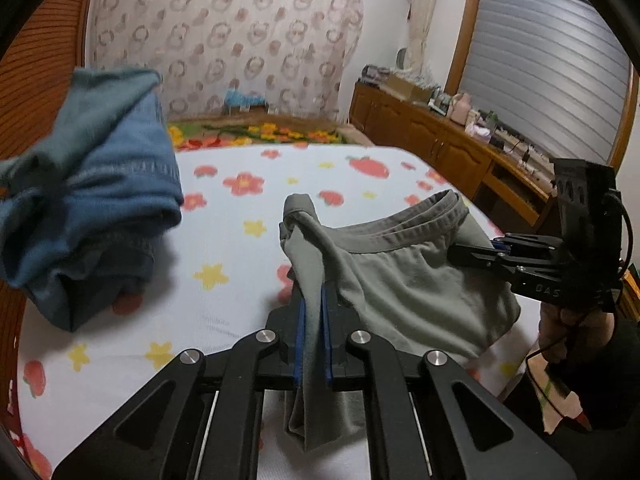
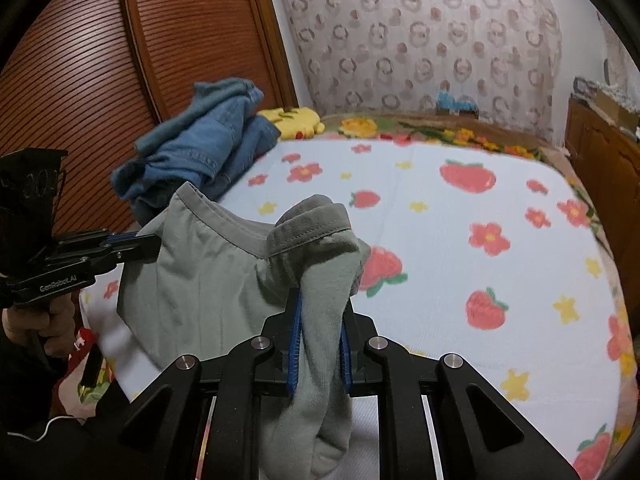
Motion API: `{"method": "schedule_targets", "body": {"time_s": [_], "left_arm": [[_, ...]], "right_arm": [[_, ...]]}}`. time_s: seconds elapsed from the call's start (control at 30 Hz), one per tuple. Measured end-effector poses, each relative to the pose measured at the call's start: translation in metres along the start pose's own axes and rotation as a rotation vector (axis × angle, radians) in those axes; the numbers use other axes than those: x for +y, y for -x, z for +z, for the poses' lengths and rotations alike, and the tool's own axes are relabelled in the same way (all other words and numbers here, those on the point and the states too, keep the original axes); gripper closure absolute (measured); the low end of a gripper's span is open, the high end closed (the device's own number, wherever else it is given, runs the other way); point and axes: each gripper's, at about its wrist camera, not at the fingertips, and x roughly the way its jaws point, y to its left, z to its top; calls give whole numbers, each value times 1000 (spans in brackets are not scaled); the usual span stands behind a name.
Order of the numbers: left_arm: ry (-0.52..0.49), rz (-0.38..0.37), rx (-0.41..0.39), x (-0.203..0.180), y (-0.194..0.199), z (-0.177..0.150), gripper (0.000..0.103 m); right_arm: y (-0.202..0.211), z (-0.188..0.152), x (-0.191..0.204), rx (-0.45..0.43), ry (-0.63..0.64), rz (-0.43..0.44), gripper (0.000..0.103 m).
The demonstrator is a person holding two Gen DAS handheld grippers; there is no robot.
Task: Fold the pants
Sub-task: 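Grasp the grey waistband with both tools and lift it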
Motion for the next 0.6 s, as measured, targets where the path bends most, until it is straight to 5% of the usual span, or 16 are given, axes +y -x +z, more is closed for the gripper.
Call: {"method": "schedule_targets", "body": {"time_s": [0.6], "left_arm": [[-44, 57, -105, 0, 22, 41, 95]], "right_arm": [[28, 34, 9, -96, 88, -19, 87]]}}
